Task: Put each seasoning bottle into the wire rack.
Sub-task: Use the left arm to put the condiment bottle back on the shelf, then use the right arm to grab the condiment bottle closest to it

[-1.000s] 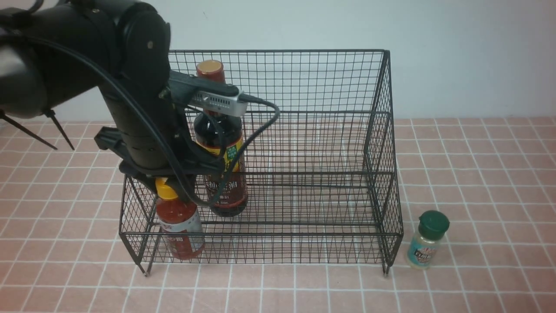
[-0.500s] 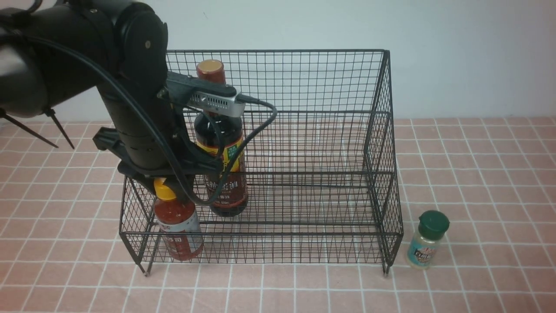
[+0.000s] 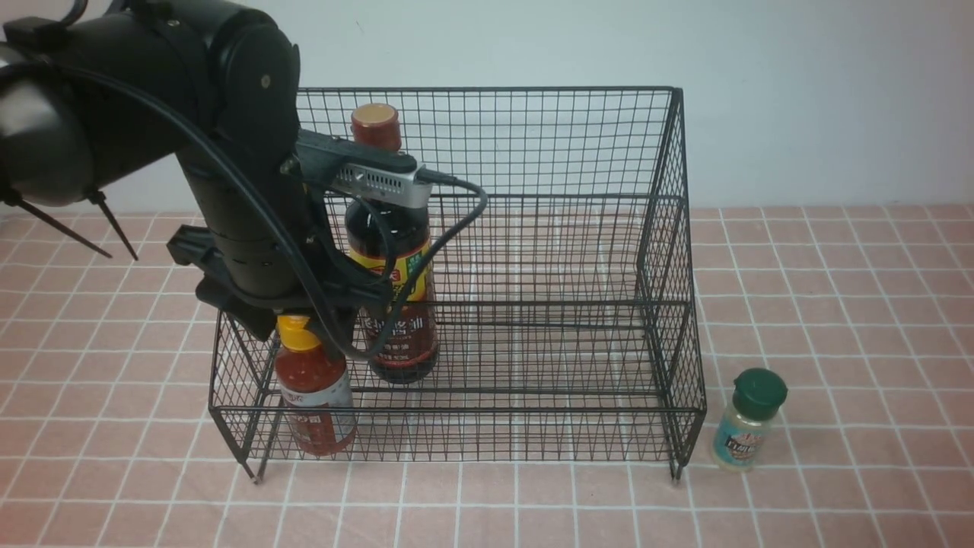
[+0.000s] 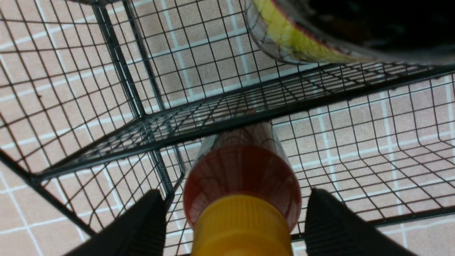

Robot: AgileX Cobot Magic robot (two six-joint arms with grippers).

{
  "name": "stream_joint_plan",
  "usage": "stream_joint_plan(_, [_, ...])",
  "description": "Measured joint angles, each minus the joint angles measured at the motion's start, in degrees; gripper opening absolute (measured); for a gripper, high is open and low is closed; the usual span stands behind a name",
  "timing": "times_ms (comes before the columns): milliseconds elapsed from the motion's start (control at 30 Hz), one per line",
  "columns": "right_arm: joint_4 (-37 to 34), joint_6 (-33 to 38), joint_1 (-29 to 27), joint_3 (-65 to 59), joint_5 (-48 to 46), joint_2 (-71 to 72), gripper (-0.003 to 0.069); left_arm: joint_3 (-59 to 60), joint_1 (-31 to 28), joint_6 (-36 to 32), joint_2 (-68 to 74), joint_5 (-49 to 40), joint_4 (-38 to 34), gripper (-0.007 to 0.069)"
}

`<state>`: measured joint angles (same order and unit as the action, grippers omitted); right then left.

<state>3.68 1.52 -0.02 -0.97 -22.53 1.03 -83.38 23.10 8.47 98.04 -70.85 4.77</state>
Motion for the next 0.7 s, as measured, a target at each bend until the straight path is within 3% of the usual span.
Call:
stream_joint_plan(267, [0.0, 0.0, 0.0, 0.0, 0.0, 0.0, -0.0014, 0.0, -0.1, 0.6, -5.2, 0.2, 0.1, 0.0431])
stream_joint_plan(467, [0.0, 0.0, 0.0, 0.0, 0.0, 0.0, -0.0014, 0.0, -0.1, 0.6, -13.4, 0.2, 1.6, 0.0349])
stream_joint_plan(700, [0.0, 0.0, 0.0, 0.0, 0.0, 0.0, -0.0014, 0.0, -0.1, 0.6, -26.9, -0.5, 4.0, 0.011])
